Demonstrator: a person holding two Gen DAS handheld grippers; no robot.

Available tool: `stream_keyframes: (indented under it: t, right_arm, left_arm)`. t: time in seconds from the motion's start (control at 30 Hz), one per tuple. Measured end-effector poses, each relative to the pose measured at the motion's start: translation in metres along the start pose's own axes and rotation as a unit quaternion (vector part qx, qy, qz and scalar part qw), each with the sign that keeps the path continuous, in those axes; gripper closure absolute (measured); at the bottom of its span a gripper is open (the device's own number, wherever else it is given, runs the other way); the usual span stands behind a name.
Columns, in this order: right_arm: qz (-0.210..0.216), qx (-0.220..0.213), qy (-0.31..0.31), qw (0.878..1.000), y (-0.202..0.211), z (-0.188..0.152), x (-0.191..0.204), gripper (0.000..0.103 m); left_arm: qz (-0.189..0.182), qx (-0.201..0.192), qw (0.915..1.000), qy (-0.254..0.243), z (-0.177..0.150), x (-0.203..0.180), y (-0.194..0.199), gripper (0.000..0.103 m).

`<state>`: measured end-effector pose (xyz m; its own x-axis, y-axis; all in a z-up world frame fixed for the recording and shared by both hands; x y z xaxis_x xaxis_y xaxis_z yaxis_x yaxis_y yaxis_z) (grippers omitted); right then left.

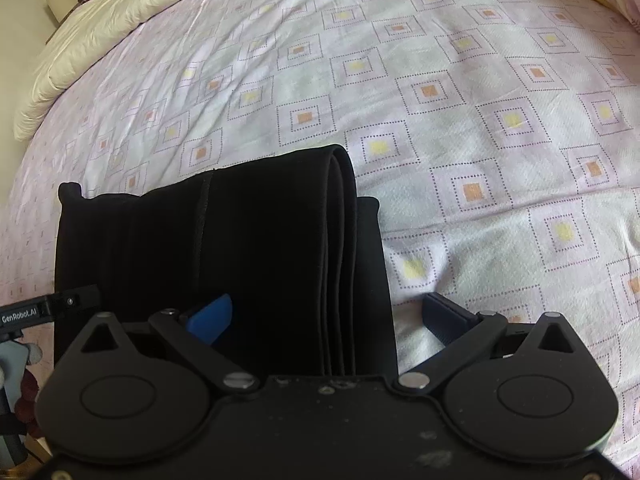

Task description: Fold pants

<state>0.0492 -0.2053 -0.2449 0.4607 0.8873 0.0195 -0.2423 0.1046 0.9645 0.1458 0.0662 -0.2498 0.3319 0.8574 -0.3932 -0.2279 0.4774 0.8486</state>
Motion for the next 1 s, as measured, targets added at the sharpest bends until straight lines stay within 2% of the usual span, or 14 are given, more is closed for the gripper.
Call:
stream_keyframes:
  t: [0.17, 0.23, 0.3, 0.33, 0.37, 0.4, 0.43, 0.47, 0.57, 0.67, 0.8, 0.9, 1.0]
  right_arm:
    - [0.003, -0.011, 0.001, 1.000, 0.002, -0.001, -0.002, 0.000]
    - [0.013, -0.001, 0.006, 1.000, 0.002, 0.000, -0.004, 0.000]
    - [0.033, 0.017, 0.005, 0.999, 0.003, 0.004, -0.010, 0.000]
    - [0.036, 0.020, -0.003, 0.999, 0.005, 0.007, -0.015, 0.016]
    - [0.041, 0.021, -0.012, 0.999, 0.009, 0.010, -0.023, 0.048]
    - [0.066, 0.025, -0.020, 0.997, 0.013, 0.012, -0.026, 0.065]
    - [0.085, 0.034, -0.032, 0.995, 0.015, 0.013, -0.028, 0.069]
    - [0.088, 0.034, -0.039, 0.995, 0.018, 0.014, -0.029, 0.071]
    - [0.063, 0.012, 0.000, 0.998, 0.028, 0.012, -0.016, 0.072]
    - [0.045, 0.000, 0.006, 0.999, 0.035, 0.012, -0.005, 0.075]
    - [0.047, -0.007, 0.002, 0.999, 0.045, 0.015, 0.008, 0.076]
    - [0.053, -0.014, 0.019, 0.998, 0.053, 0.019, 0.035, 0.076]
    - [0.059, -0.020, 0.040, 0.997, 0.054, 0.024, 0.079, 0.076]
  left_arm:
    - [-0.001, 0.014, 0.9998, 0.014, 0.004, 0.002, -0.002, 0.000]
    - [-0.005, 0.021, 0.9996, 0.016, 0.006, 0.002, -0.004, 0.001]
    - [-0.009, 0.017, 0.9996, 0.022, 0.006, 0.003, -0.002, 0.007]
    - [-0.010, 0.010, 0.9996, 0.024, 0.007, 0.002, 0.002, 0.019]
    - [-0.012, 0.003, 0.9995, 0.029, 0.007, 0.002, 0.005, 0.034]
    - [-0.014, -0.001, 0.9992, 0.038, 0.007, 0.001, 0.008, 0.041]
    - [-0.019, -0.006, 0.9987, 0.046, 0.006, 0.000, 0.010, 0.058]
    - [-0.029, -0.008, 0.9982, 0.052, 0.005, -0.002, 0.013, 0.073]
    - [-0.016, -0.016, 0.9990, 0.038, 0.005, -0.008, 0.019, 0.082]
    - [-0.002, -0.026, 0.9995, 0.018, 0.006, -0.012, 0.028, 0.083]
    - [0.010, -0.036, 0.9992, -0.013, 0.010, -0.003, 0.045, 0.083]
    - [0.019, -0.048, 0.9985, -0.019, 0.020, 0.020, 0.063, 0.083]
    - [0.032, -0.060, 0.9976, -0.007, 0.034, 0.056, 0.082, 0.083]
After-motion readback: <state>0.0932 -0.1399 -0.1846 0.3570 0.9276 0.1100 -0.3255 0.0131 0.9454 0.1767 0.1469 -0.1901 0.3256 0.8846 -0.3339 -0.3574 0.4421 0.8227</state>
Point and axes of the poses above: each gripper's, at about its wrist camera, not at the fingertips, and y roughly against the way its jaws point, x to its left, z to its top, the point moved 8 cm from there along -y, roughly the way its jaws point, and after that the axes turned 15 degrees about -z, right-handed, at the moved point
